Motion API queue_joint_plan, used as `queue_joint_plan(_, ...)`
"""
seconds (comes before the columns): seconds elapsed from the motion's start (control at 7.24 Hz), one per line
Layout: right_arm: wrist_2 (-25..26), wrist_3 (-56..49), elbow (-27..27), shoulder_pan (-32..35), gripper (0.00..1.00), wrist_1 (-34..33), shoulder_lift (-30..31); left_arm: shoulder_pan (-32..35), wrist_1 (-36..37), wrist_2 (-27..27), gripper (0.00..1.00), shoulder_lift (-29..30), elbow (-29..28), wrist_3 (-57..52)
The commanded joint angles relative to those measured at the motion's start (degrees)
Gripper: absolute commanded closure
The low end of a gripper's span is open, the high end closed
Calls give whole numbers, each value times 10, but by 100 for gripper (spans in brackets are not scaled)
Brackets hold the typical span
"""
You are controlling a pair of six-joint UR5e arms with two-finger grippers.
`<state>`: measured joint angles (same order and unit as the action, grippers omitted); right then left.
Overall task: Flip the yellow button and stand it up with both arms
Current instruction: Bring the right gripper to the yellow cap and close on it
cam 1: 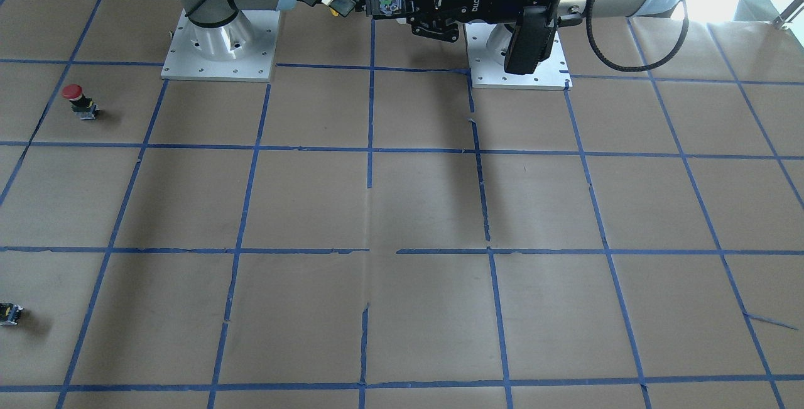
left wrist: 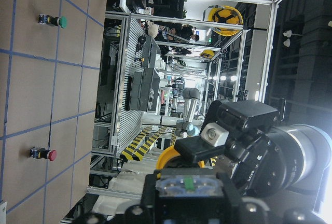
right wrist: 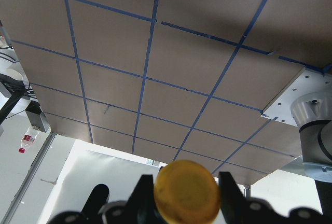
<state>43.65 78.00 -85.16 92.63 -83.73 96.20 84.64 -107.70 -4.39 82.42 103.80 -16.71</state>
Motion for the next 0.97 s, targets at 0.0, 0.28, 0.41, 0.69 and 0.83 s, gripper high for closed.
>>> queue_joint_plan(0.0, 2, 0, 3, 0, 77, -1, 1, 0, 0, 0, 15, -1, 0, 10)
queue_joint_plan(0.28, 1, -2, 3, 0, 77, -7, 3, 0, 0, -2, 10, -1, 0, 6)
queue_joint_plan(0.41, 2, -4, 3, -1, 77, -7, 2, 0, 0, -4, 10, -1, 0, 6)
queue_joint_plan(0.69, 51, -103, 1, -7, 76, -9, 3, -2, 0, -32, 10, 2, -9, 5)
queue_joint_plan(0.83, 91, -171, 0, -9, 76, -7, 4, -3, 18, -76, 10, 3, -10, 5)
